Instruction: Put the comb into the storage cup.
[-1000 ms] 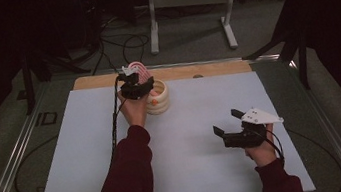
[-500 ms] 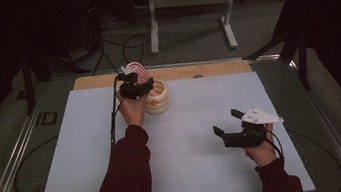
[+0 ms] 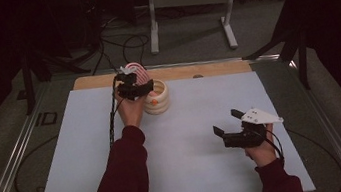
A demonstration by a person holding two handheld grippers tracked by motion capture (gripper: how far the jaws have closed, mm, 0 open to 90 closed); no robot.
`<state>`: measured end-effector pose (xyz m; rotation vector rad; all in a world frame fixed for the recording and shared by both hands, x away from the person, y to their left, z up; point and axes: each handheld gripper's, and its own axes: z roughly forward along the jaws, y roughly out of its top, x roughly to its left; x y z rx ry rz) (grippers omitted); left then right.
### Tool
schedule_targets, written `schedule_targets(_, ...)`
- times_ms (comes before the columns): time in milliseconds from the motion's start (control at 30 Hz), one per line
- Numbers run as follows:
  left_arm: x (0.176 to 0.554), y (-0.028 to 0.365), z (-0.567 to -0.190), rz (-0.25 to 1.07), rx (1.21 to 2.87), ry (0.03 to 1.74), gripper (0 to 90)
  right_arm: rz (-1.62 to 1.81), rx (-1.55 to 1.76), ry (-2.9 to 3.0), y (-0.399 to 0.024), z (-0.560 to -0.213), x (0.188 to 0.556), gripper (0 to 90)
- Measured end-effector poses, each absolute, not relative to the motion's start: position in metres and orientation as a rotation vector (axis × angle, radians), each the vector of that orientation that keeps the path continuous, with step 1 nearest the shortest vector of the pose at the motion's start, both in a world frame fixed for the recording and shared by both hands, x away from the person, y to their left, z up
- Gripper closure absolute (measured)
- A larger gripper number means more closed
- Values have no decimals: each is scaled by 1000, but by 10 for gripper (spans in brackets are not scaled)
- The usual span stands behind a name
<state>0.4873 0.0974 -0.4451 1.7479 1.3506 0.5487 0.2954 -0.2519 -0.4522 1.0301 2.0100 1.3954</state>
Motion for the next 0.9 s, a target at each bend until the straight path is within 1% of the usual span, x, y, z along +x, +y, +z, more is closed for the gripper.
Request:
schedule_targets(233, 486, 100, -443, 578, 1737, 1352, 166, 1398, 1031, 2010, -252, -452, 295, 94)
schedule_targets(500, 484, 107, -438, 561, 1711, 1346, 132, 1398, 1032, 2007, -253, -451, 295, 94)
schedule_targets(633, 483, 109, -436, 563, 1714, 1338, 78, 1398, 1032, 2007, -253, -452, 295, 94)
schedule_targets(667, 483, 111, -435, 559, 1711, 1330, 78, 1398, 1032, 2007, -253, -452, 295, 94)
schedule_targets(700, 483, 112, -434, 555, 1713, 1326, 37, 1398, 1032, 2007, -253, -452, 295, 94)
schedule_targets(767, 482, 113, -433, 555, 1715, 1318, 7, 1397, 1030, 2008, -253, -452, 295, 94)
schedule_targets(900, 480, 116, -431, 558, 1699, 1307, 1, 1397, 1030, 2010, -252, -452, 295, 94)
